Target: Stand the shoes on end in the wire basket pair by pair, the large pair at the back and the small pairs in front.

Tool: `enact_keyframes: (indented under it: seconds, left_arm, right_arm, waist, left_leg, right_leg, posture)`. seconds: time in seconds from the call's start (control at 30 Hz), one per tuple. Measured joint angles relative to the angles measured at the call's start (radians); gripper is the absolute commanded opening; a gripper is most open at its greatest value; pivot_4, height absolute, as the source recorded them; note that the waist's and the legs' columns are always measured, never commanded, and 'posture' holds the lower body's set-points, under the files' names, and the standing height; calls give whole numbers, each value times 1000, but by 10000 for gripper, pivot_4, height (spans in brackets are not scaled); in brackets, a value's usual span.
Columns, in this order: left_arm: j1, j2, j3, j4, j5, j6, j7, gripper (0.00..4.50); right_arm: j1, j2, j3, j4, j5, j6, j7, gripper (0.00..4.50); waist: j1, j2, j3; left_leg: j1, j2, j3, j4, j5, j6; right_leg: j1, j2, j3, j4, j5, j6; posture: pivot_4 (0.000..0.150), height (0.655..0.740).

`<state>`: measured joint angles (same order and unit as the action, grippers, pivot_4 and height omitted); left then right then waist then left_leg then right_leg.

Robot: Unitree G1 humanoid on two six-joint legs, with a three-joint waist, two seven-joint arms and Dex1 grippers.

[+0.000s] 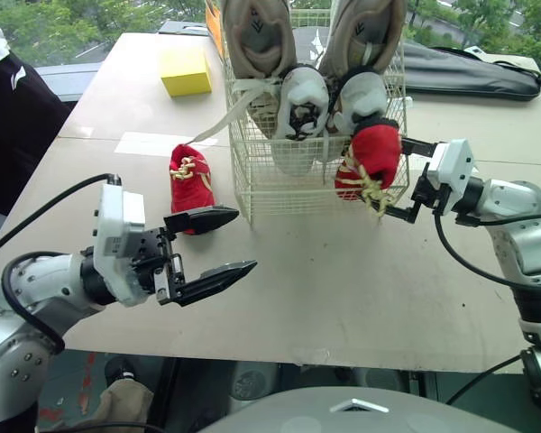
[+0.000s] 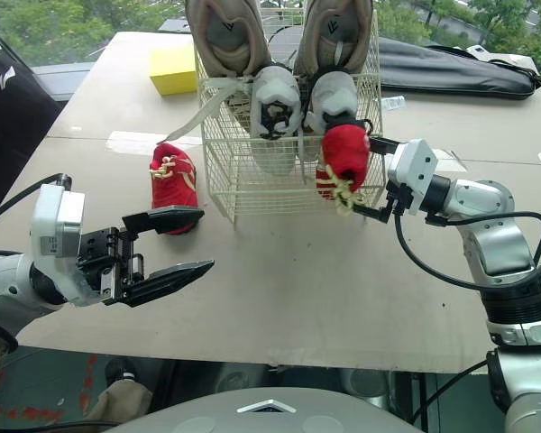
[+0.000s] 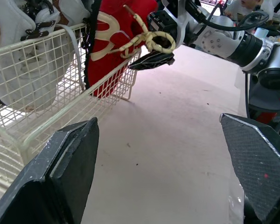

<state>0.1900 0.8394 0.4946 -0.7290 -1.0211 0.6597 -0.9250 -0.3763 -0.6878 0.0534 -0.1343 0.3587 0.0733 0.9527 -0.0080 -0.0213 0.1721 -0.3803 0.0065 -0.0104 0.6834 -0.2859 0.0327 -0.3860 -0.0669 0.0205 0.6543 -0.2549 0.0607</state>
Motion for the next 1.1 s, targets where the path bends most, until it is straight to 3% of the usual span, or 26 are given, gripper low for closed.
enact_keyframes:
  seconds: [0.3, 0.43, 0.6, 0.73, 0.83, 1.1]
  left_arm:
    - [43, -37, 9, 13, 24, -28, 49, 45000]
    - [49, -124, 60, 87, -55, 13, 243, 45000]
    - [35, -97, 145, 293, -160, 132, 405, 45000]
    - [-94, 14, 169, 551, -210, 279, 494, 45000]
    - [-179, 38, 142, 635, -205, 332, 517, 45000]
    - [-457, 76, -122, 848, -61, 458, 441, 45000]
  right_arm:
    - [55, -75, -74, -142, -3, 134, -53, 44659]
    - [118, -123, -172, -172, 7, 162, -63, 44659]
    - [264, -167, -325, -186, 117, 176, 29, 44659]
    - [368, -205, -442, -297, 280, 246, 126, 44659]
    - [385, -217, -482, -367, 337, 279, 128, 44659]
    - [431, -263, -579, -521, 431, 353, 110, 44659]
  waist:
    - [8, 1, 1]
    - [19, 3, 2]
    - [23, 5, 3]
    - [20, 6, 4]
    - [17, 5, 4]
    - [22, 4, 4]
  left_leg:
    - [-5, -1, -2, -5, 0, 0]
    - [-5, -1, -4, -7, 0, 0]
    - [-6, -1, -6, -9, 0, 0]
    - [-5, -1, -7, -9, 0, 0]
    - [-5, -1, -5, -9, 0, 0]
    - [-11, -2, -5, -10, 2, -3]
  right_leg:
    - [-1, -2, -1, -10, 0, 0]
    - [-1, -3, -2, -12, 0, 0]
    - [-2, -3, -3, -12, 0, 1]
    - [-2, -1, -7, -11, 2, 4]
    - [-2, 0, -6, -11, 2, 4]
    - [-9, 4, -6, -10, 3, 5]
  posture:
    - [1500, 7400]
    - [1500, 7400]
    - [1500, 7400]
    - [1500, 7400]
    - [1500, 7400]
    - [1500, 7400]
